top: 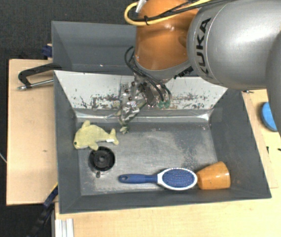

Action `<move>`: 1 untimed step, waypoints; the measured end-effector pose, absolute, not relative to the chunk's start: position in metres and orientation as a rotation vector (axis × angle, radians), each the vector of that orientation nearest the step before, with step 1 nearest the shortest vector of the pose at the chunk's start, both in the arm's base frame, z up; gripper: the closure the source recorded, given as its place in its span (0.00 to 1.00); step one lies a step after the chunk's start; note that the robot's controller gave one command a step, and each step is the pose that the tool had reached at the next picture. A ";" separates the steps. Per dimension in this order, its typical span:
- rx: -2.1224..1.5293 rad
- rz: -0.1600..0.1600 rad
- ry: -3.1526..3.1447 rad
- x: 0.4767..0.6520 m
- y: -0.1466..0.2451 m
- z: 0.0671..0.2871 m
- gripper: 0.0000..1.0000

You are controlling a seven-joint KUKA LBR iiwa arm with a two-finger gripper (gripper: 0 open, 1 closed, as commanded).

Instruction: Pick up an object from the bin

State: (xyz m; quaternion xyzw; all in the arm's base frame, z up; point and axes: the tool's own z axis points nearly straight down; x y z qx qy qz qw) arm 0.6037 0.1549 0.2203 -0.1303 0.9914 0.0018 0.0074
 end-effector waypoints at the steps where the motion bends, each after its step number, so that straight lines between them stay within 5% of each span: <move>1: -0.408 0.003 3.109 0.602 0.154 0.215 0.00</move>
Offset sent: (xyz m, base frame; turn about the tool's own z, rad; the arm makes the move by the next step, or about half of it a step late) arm 0.0000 0.0000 0.0000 0.0000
